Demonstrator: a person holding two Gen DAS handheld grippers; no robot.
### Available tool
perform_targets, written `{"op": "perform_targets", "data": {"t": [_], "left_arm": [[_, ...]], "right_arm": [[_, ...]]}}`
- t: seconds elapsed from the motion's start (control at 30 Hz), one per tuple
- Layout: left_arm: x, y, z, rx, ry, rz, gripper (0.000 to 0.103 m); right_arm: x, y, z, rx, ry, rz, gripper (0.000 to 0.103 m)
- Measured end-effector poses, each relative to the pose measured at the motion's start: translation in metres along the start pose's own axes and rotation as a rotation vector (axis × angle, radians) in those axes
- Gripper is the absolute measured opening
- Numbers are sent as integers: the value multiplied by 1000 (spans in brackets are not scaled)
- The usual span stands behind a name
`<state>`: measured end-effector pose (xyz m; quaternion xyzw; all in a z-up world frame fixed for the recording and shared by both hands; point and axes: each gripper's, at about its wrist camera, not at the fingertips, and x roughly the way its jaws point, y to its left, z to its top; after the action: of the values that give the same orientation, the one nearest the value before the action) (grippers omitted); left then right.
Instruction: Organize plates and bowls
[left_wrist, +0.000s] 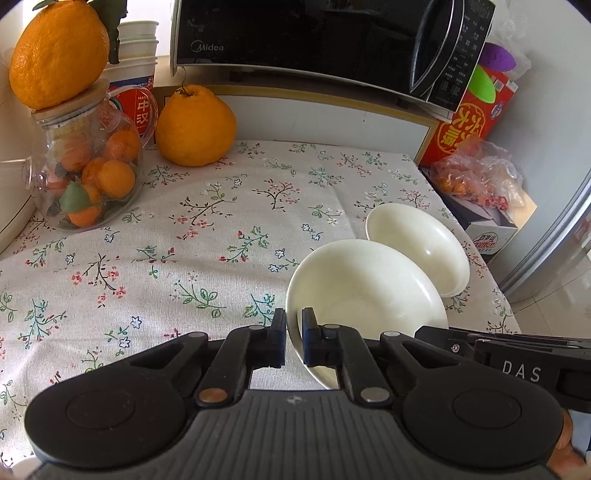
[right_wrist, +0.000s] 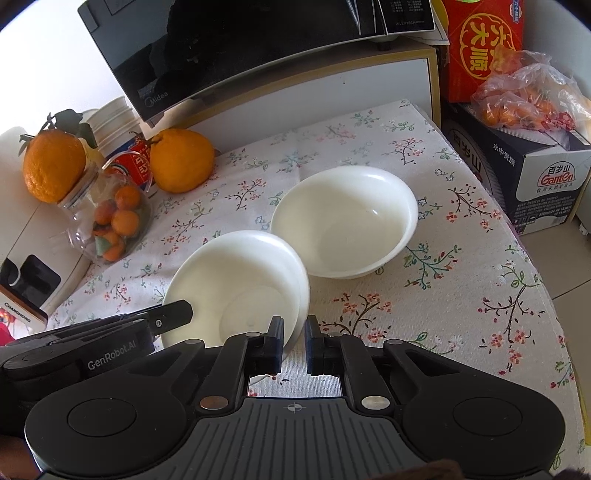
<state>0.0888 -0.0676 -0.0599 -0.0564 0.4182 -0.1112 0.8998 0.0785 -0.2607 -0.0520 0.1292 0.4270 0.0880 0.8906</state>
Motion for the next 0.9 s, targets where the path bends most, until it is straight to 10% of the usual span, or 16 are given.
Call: {"op": "perform_targets", "data": {"t": [0.9], "left_arm": [[-47,-7,-15,-77,-36,-130,7]], "right_arm": [[-52,-11,-11,0,-68,53,11]]}}
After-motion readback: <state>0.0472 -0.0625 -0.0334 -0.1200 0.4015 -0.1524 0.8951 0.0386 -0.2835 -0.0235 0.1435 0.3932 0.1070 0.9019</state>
